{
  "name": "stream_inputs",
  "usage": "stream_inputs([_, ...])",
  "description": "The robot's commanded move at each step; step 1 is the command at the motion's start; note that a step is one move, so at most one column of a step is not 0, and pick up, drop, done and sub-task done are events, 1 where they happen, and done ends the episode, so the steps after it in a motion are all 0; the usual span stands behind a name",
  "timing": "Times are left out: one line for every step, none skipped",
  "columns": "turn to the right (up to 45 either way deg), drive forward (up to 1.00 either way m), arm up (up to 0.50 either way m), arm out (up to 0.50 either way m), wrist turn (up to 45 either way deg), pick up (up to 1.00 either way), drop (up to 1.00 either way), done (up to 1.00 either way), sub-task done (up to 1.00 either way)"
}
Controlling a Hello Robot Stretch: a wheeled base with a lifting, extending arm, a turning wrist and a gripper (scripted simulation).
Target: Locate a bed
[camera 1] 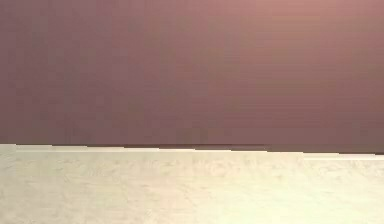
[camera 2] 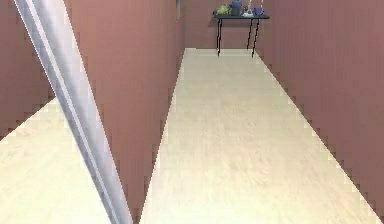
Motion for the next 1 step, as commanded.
stream_inputs([18.0, 0.00, 0.00, 0.00, 0.0, 0.00, 0.00, 0.00, 0.00])
